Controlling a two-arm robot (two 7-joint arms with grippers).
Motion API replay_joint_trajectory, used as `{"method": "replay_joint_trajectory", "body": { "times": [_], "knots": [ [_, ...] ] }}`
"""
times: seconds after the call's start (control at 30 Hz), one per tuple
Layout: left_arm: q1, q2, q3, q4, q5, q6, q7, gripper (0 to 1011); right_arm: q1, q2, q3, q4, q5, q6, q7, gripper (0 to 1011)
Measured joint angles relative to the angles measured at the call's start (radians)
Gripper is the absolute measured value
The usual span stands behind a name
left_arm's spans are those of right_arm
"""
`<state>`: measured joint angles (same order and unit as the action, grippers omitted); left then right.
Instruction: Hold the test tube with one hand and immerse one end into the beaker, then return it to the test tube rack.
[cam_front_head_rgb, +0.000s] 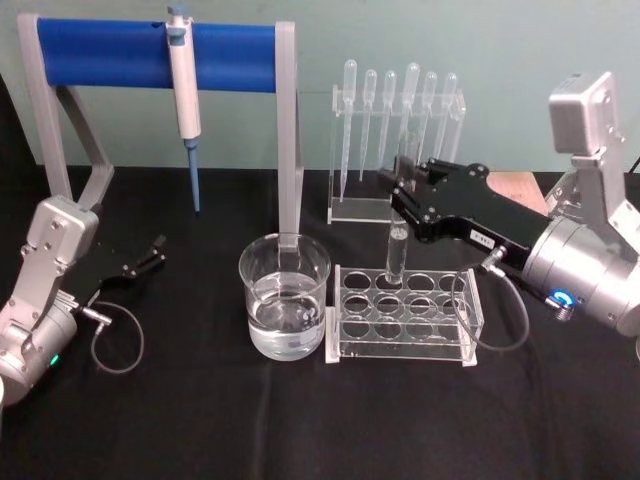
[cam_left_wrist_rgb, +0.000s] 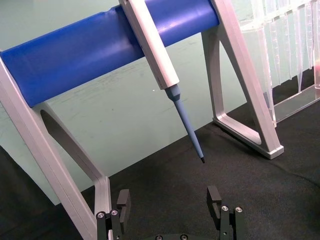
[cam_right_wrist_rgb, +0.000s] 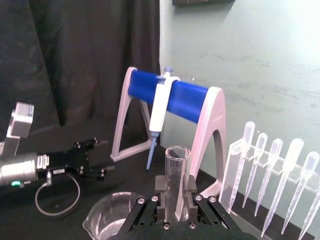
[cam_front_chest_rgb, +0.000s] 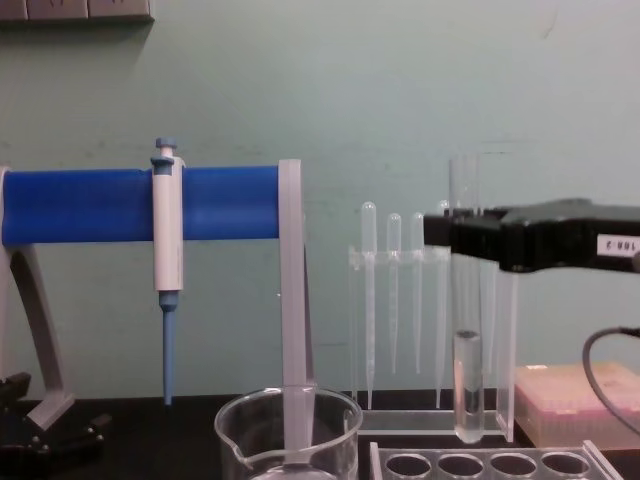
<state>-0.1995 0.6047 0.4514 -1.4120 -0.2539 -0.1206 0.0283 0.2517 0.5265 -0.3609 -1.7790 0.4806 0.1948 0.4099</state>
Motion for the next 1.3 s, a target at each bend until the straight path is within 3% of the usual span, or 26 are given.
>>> {"method": "replay_joint_trajectory", "body": {
  "times": [1.3],
  "knots": [
    [0.0,0.0,0.0,0.0,0.0,0.0,0.0,1000,-0.007,-0.001,0.006,-0.012,0.013,-0.002,-0.016,228]
  ]
}}
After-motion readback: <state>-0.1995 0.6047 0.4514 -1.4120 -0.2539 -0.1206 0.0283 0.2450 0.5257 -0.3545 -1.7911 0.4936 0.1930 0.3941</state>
